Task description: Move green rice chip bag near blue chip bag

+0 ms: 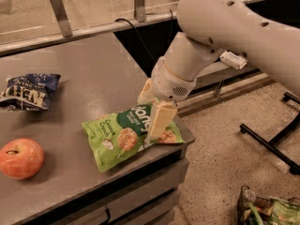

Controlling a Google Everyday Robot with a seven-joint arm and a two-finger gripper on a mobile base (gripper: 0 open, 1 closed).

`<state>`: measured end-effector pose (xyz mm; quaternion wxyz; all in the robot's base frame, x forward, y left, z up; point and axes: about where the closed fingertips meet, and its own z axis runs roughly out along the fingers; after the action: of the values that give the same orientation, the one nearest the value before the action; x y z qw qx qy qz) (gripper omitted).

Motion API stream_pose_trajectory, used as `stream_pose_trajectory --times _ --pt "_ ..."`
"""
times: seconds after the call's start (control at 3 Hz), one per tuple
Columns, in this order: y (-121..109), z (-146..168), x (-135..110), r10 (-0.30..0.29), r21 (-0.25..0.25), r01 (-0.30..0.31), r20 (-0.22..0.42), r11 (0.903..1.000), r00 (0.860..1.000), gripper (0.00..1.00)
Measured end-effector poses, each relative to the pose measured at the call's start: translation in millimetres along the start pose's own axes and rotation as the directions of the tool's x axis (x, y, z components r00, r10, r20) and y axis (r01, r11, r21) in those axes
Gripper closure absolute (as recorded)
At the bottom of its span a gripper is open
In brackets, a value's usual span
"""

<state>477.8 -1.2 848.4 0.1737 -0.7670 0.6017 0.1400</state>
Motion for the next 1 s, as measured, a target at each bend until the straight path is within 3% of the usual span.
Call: stream_pose_trajectory --times 0.67,1.0 --pt "1.2 -0.6 -2.1 -0.004 0.002 0.004 -0.002 1.0000 1.000 0.87" --pt "1.8 -0.9 -3.1 -0.006 0.002 0.006 -0.003 1.0000 1.000 1.00"
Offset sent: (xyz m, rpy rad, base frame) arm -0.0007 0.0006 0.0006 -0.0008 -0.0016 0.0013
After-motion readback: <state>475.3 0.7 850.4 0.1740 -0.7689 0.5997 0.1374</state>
